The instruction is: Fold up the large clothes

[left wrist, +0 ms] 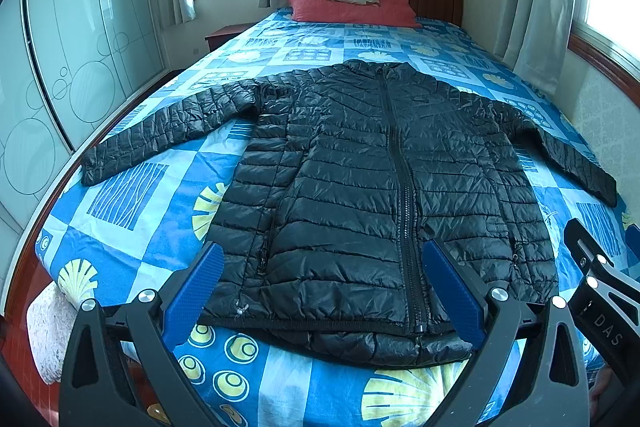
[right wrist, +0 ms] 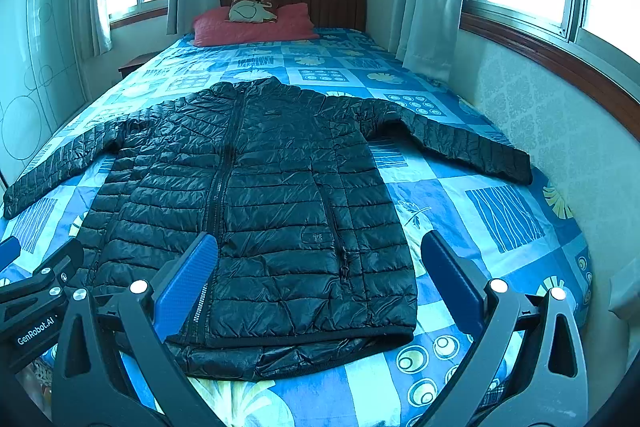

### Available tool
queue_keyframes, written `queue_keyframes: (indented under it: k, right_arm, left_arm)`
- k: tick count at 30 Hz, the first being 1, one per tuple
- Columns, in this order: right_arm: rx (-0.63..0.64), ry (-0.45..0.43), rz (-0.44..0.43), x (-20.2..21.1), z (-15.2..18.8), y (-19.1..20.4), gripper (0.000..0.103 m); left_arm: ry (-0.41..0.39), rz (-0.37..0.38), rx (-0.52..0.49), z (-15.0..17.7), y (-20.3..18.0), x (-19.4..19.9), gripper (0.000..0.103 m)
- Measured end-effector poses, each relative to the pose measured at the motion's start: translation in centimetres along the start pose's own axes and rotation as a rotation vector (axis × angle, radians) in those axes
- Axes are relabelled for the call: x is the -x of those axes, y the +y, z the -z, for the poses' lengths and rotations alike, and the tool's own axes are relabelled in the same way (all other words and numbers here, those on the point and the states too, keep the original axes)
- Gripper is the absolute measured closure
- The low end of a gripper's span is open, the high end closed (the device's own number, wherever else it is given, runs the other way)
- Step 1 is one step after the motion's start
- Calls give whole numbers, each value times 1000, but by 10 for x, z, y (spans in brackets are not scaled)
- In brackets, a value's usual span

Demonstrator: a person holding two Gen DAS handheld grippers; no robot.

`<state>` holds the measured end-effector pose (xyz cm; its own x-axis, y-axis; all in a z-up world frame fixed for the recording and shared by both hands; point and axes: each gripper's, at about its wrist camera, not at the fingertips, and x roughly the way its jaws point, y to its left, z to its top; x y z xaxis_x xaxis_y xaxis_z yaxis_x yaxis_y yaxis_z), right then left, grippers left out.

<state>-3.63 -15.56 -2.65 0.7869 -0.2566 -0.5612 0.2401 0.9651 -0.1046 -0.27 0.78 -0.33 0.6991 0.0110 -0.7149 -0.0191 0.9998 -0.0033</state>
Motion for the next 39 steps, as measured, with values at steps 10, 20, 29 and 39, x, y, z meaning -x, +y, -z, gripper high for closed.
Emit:
queue_keyframes:
  k: [10,20,29,39]
  right_arm:
    - [0,0,1,0,1,1,2]
    - [-5,1,-5,-3,1,2,2]
    - [-168,22,-83,-42,-12,-40,2]
    - [-591,36,-48,-148,-26,-181,30]
  left_arm:
    - [1,-1,0,-1,0,0,4]
    - [4,4,3,0,0,-2,4]
    - [41,-9,78,-15,31,-38,4]
    - [120,-218,300,-28,144,-129,4]
